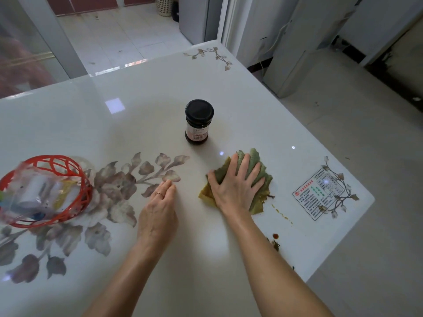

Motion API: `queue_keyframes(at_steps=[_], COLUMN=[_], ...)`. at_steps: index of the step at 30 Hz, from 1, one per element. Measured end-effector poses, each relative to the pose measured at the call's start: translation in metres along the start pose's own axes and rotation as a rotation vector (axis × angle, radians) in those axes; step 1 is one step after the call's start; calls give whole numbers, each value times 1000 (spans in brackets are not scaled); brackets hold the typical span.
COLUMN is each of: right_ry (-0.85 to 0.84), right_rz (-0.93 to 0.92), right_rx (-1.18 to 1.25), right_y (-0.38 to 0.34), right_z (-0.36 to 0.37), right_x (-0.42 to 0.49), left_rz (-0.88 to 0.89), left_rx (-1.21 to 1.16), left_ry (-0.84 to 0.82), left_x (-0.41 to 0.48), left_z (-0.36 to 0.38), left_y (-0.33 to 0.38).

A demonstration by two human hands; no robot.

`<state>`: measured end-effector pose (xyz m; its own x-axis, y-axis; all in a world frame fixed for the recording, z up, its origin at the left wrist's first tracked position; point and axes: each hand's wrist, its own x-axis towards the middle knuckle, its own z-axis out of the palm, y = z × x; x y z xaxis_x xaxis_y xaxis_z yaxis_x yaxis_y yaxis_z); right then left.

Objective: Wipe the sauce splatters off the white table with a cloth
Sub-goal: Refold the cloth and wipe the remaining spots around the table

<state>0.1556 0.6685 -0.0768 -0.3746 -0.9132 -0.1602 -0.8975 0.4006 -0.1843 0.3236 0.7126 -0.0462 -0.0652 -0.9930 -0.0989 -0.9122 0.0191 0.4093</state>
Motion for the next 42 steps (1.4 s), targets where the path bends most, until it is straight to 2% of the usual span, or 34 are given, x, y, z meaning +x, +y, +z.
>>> queue_keyframes(at_steps=[4, 10, 15, 19, 26, 33, 36, 39, 42], right_ry=[50, 15, 131, 149, 154, 168, 194, 139, 164], right_rz=[17, 28, -82, -139, -41, -169, -125, -50, -42], right_rx=[-45, -58, -37, -49, 2, -53, -50, 21, 14], right_y=[28, 16, 34, 51, 45, 55, 55, 50, 46], right_z=[7, 3, 14, 20, 16, 21, 20, 14, 14], right_x=[-35, 5, -36, -66, -23, -79, -53, -27, -41], left_rz=[-4, 4, -1, 4, 8, 26, 40, 51, 40], left_rx=[-11, -29, -31, -31, -23, -32, -27, -37, -41], left_ry=[-11, -15, -18, -18, -22, -15, -13, -10, -7], left_x=[1, 3, 1, 1, 0, -1, 0, 0, -1], left_z=[2, 3, 3, 4, 5, 11, 11, 10, 9], left_y=[0, -3, -2, -3, -5, -9, -11, -11, -10])
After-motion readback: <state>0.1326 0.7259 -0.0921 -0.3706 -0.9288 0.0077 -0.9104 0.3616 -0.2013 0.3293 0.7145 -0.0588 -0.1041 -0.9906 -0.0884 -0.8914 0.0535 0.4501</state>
